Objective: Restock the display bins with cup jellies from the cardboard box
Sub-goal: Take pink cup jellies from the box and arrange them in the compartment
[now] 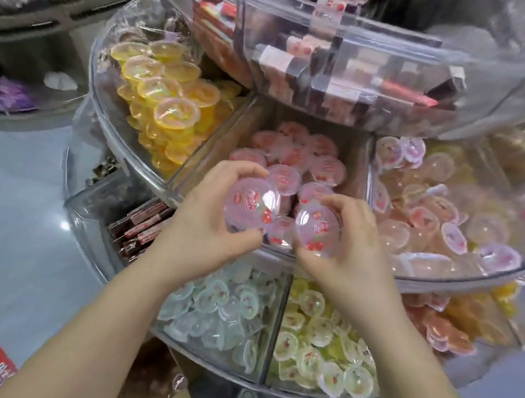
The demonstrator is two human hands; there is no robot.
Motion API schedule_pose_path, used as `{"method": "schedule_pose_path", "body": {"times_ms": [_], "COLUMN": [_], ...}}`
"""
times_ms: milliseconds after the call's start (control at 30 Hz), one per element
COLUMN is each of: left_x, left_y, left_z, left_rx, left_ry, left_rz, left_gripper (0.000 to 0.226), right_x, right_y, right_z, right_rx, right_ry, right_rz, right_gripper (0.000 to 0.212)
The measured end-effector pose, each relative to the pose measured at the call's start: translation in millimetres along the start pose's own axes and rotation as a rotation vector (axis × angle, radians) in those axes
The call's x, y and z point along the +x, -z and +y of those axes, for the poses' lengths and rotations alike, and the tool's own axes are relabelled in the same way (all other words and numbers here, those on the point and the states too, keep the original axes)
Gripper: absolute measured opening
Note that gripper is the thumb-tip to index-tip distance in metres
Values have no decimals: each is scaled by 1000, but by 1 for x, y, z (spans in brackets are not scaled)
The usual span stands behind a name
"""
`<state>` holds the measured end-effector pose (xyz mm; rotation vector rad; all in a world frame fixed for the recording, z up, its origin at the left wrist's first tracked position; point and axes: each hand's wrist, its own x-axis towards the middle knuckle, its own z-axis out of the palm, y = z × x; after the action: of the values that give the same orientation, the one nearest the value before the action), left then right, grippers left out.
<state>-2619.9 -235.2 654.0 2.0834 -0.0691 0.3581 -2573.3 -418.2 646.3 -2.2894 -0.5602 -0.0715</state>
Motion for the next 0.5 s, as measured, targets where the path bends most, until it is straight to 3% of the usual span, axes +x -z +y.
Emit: {"method": "schedule_pose_path", "body": {"times_ms": [133,367,500], "left_x": [29,63,69], "left_y": [4,2,-1], "left_z": [-14,-43,-56], "left_rx": [351,614,692], "left_ry": [-75,-163,-169], "left_rz": [-139,-436,-457], "left_gripper": [54,52,59], "right_x": [18,47,55], "right_y": [-15,-31,-27], "right_z": [7,13,18], "right_rx": [-294,-613,-638], "right_ry": [41,161,128], "right_rz": [-59,-167,-283], "right_gripper": [51,59,80]}}
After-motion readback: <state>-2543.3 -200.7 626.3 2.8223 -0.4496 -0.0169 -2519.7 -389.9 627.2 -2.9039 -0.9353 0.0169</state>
